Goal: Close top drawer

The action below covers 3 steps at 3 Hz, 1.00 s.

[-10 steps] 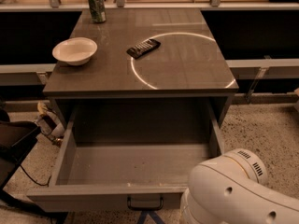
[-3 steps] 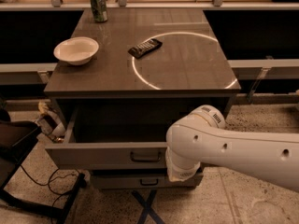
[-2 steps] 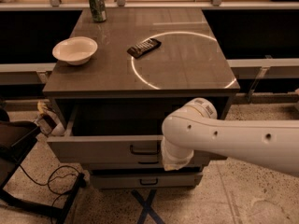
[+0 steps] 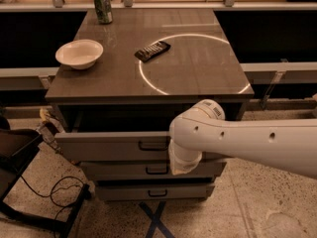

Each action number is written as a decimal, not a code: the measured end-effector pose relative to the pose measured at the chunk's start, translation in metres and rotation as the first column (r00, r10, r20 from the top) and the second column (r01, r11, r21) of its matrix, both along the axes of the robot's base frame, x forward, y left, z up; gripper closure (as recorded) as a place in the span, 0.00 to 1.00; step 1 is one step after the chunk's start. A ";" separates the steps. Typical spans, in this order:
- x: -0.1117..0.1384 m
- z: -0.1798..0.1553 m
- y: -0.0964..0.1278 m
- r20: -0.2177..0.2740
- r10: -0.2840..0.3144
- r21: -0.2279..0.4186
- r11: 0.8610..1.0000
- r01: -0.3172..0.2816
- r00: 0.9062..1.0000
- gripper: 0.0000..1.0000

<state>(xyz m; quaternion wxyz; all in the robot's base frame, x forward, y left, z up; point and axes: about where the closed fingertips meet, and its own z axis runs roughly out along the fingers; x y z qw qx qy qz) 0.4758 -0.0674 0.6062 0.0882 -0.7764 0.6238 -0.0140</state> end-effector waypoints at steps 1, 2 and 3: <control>0.025 -0.006 0.005 0.015 0.027 0.023 0.999 -0.028 1.000 1.00; 0.043 -0.010 0.010 0.027 0.051 0.035 0.998 -0.052 0.998 1.00; 0.043 -0.010 0.010 0.027 0.051 0.035 0.998 -0.052 0.998 1.00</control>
Offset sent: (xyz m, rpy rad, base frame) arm 0.0732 0.0185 -0.0160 0.0576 -0.0449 0.0864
